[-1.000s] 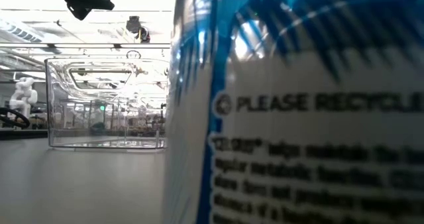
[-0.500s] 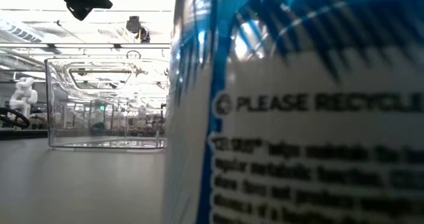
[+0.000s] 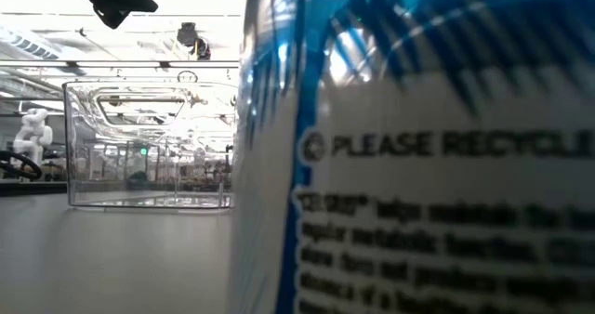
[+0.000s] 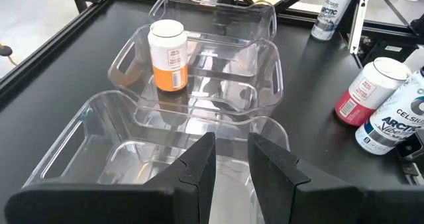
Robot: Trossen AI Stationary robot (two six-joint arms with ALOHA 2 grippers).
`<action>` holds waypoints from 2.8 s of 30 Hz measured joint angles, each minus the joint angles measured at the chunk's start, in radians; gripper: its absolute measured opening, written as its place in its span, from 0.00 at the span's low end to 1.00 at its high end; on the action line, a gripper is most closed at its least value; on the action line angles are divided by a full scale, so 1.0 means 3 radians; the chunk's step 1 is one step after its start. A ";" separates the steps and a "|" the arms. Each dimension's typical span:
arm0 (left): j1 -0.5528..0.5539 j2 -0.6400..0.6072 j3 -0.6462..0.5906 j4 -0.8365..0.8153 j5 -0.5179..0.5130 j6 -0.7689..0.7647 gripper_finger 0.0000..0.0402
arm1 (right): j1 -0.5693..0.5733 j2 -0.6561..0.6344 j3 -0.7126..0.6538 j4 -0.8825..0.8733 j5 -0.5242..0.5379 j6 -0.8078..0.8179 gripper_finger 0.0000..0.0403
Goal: Sort soda cans
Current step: Put the right white blue soda can into the right transparent bin
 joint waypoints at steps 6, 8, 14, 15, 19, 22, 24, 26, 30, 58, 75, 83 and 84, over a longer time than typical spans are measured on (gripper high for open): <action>-0.0001 0.0000 0.0000 0.0001 0.0001 -0.0005 0.25 | 0.0284 0.0000 0.0000 -0.0003 0.0062 -0.0157 0.99; -0.0001 0.0000 0.0000 0.0001 0.0000 -0.0005 0.25 | 0.0397 0.0000 0.0000 0.0015 0.0070 -0.0248 0.99; 0.0000 0.0001 0.0000 0.0002 0.0000 -0.0006 0.25 | 0.0766 0.0000 0.0000 0.0031 0.0071 -0.0341 0.99; -0.0001 0.0000 0.0000 0.0001 0.0000 -0.0006 0.25 | 0.0821 0.0000 0.0000 0.0052 0.0077 -0.0337 0.99; -0.0001 0.0000 0.0000 0.0003 0.0000 -0.0006 0.25 | 0.1012 0.0021 0.0001 0.0211 0.0244 -0.0338 0.99; -0.0001 0.0000 0.0000 0.0003 0.0000 -0.0007 0.25 | 0.1095 0.0099 0.0003 0.0302 0.0278 -0.0463 0.99; -0.0001 0.0001 0.0000 0.0003 0.0000 -0.0007 0.25 | 0.1140 0.0175 0.0003 0.0302 0.0270 -0.0555 0.99; -0.0001 0.0000 0.0000 0.0003 0.0000 -0.0007 0.25 | 0.1170 0.0265 0.0003 0.0312 0.0257 -0.0662 0.99; -0.0001 0.0000 0.0000 0.0003 0.0000 -0.0007 0.25 | 0.1199 0.0419 0.0003 0.0488 0.0180 -0.0826 0.99; -0.0001 0.0000 0.0000 0.0002 0.0000 -0.0006 0.25 | 0.1286 0.0610 -0.0214 0.0705 0.0326 -0.0922 0.99; -0.0001 0.0001 0.0000 0.0001 0.0000 -0.0004 0.25 | 0.1283 0.0609 -0.0496 0.1021 0.0245 -0.0890 0.77; 0.0000 0.0000 0.0000 0.0000 0.0000 -0.0002 0.25 | 0.1266 0.0601 -0.0496 0.1028 0.0158 -0.0781 0.60; -0.0001 0.0001 0.0000 0.0001 0.0000 -0.0001 0.25 | 0.1253 0.0596 -0.0496 0.1024 0.0158 -0.0759 0.60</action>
